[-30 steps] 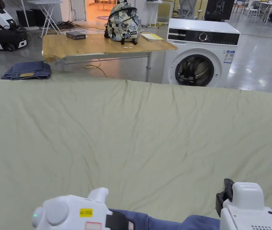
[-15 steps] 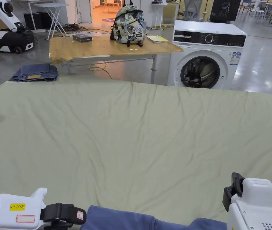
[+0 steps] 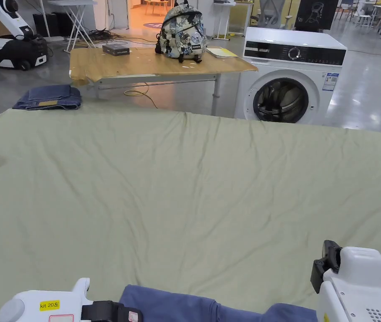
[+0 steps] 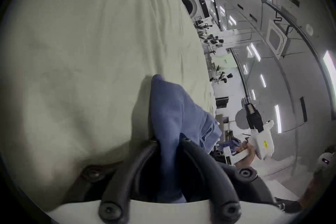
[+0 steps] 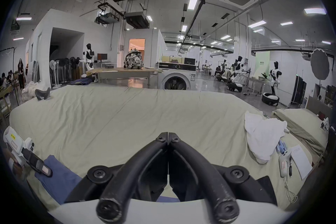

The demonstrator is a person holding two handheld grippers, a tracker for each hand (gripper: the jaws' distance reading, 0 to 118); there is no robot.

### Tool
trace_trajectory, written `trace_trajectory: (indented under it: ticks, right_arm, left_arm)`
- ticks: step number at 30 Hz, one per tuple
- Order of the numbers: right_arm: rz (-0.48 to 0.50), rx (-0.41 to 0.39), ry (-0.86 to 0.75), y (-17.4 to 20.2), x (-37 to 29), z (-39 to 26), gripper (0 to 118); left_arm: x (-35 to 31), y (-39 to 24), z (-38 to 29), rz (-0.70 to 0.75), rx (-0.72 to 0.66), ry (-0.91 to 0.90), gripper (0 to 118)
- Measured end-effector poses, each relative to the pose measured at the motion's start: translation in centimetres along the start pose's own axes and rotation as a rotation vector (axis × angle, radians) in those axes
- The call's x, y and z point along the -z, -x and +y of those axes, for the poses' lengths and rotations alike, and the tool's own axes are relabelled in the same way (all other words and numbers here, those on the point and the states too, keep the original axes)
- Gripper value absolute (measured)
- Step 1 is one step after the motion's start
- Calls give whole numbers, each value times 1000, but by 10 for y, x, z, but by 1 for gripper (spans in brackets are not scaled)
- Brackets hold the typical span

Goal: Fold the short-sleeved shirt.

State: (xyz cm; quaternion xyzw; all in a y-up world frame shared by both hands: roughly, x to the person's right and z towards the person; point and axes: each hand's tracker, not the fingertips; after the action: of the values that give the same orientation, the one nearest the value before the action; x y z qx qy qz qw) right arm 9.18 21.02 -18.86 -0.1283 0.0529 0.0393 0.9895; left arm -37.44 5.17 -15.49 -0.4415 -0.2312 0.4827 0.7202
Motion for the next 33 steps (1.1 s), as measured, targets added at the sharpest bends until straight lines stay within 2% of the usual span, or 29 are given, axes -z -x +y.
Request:
trace_trajectory:
  ticks: [10, 14, 20, 25, 33]
  right_arm:
    - [2, -11, 6, -3, 2, 0, 0]
    - [-2, -14, 9, -7, 3, -1, 0]
    - [3, -15, 13, -7, 6, -1, 0]
    - [9, -6, 14, -6, 8, -2, 0]
    - [10, 4, 22, -6, 6, -4, 0]
  left_arm:
    - [-43, -54, 1, 83, 182, -69, 3]
    - [-94, -78, 10, 202, 261, -126, 3]
    - [-151, -113, 16, 417, 303, -196, 3]
    - [-135, -138, 5, 456, 299, -160, 3]
    - [-52, -193, -21, 404, 399, -30, 3]
